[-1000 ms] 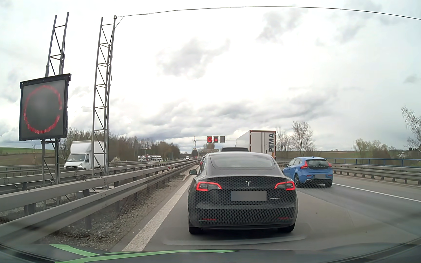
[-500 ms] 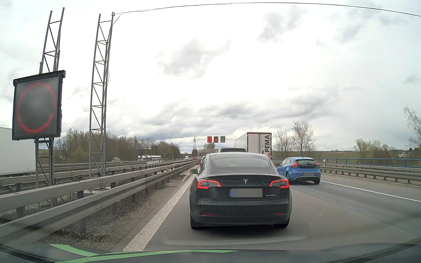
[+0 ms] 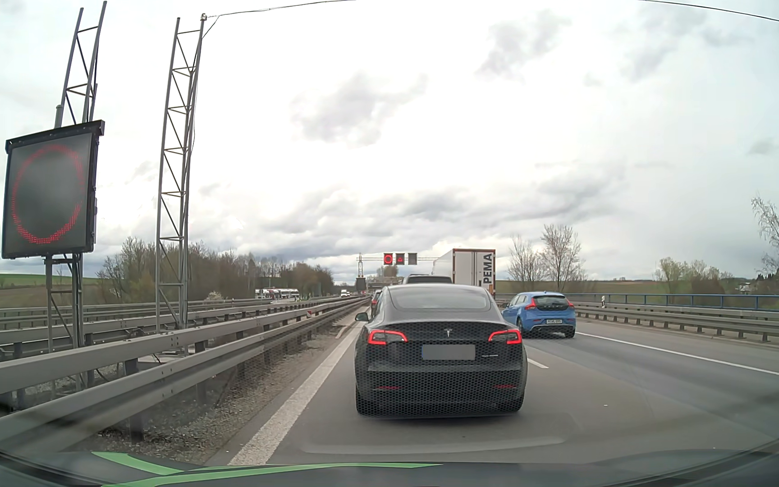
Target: Follow the waypoints while adhering to traffic rules and regulations
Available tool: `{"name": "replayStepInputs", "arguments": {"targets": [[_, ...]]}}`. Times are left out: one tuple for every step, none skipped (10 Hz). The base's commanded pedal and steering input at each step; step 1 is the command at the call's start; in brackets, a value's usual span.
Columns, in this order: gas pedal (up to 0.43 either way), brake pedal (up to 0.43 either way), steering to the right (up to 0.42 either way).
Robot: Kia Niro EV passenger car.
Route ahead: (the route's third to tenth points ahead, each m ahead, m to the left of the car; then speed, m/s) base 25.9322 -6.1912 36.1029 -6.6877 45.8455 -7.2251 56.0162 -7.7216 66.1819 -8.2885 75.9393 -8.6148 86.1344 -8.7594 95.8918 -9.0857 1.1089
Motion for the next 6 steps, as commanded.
{"name": "replayStepInputs", "arguments": {"targets": [[0.110,0.000,-0.008],[0.110,0.000,-0.008],[0.110,0.000,-0.008],[0.110,0.000,-0.008],[0.110,0.000,-0.008],[0.110,0.000,-0.007]]}}
